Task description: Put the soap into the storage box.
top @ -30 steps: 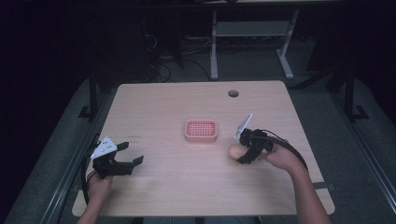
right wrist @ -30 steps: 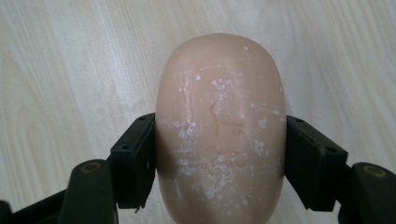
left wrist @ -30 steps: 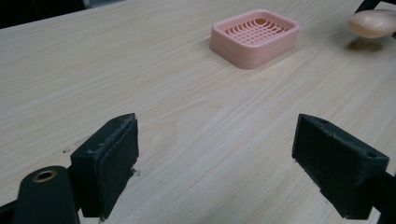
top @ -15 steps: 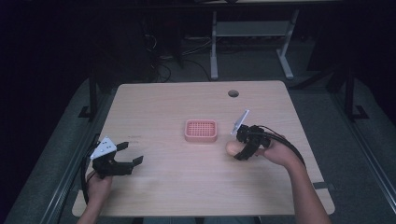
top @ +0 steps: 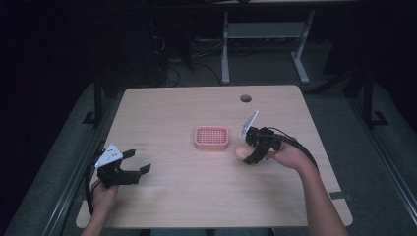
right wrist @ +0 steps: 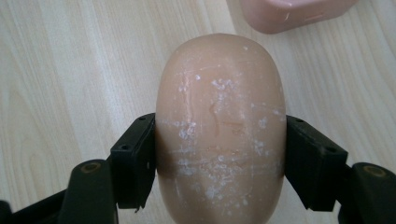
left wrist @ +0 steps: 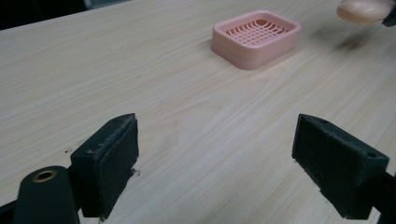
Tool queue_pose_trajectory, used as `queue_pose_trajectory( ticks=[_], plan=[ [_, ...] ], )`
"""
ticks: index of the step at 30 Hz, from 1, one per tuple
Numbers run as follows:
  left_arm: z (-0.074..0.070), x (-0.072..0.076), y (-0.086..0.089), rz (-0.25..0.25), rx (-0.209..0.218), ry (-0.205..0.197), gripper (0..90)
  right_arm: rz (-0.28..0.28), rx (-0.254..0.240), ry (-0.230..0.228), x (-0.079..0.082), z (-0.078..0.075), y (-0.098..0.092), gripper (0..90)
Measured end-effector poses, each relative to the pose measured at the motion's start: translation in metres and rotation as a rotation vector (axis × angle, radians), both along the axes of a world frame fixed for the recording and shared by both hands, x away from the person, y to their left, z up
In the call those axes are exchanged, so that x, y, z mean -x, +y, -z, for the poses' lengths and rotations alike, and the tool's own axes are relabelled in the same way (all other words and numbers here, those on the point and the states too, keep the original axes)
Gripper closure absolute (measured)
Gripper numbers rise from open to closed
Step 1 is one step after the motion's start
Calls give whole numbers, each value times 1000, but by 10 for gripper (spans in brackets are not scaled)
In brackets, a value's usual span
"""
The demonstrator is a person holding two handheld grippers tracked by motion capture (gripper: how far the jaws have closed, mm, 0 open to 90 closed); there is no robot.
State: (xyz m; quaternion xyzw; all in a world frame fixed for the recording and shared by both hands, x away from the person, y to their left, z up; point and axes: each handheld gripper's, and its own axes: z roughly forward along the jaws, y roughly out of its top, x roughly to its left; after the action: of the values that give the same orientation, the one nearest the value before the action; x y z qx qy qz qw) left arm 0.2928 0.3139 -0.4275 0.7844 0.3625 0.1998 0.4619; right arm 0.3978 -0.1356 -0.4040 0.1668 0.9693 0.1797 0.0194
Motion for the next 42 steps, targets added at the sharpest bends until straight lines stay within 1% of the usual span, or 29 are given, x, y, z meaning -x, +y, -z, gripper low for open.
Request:
queue_pose_trajectory(
  ticks=[3, 6, 10, 17, 20, 23, 29, 32, 35, 41, 42],
  plan=[
    [0, 0, 0, -1, 2, 0, 143, -9, 1, -3, -2, -1, 3, 318],
    [0, 0, 0, -1, 1, -1, 143, -7, -21, 6, -4, -1, 5, 318],
    [0, 0, 0, 1, -1, -2, 143, -10, -14, 9, -8, -1, 7, 318],
    [0, -1, 1, -4, 1, -2, 143, -23, -14, 6, -12, -6, 15, 318],
    [0, -1, 1, -3, 0, -5, 143, -26, -28, 7, -15, -7, 17, 318],
    [0, -1, 1, -4, 0, -4, 143, -33, -14, 2, -17, -8, 21, 318],
    [1, -1, 2, -9, 3, 0, 143, -46, -14, 6, -22, -11, 29, 319],
    [1, -1, 1, -8, 3, -2, 143, -51, -31, 6, -24, -11, 31, 318],
    [0, -1, 2, -10, 5, -3, 143, -54, -11, 5, -26, -12, 35, 318],
    [0, -1, 2, -12, 7, -1, 143, -67, -10, 4, -31, -14, 44, 318],
    [0, -1, 2, -12, 8, -2, 143, -70, -16, -4, -32, -15, 45, 318]
  ],
)
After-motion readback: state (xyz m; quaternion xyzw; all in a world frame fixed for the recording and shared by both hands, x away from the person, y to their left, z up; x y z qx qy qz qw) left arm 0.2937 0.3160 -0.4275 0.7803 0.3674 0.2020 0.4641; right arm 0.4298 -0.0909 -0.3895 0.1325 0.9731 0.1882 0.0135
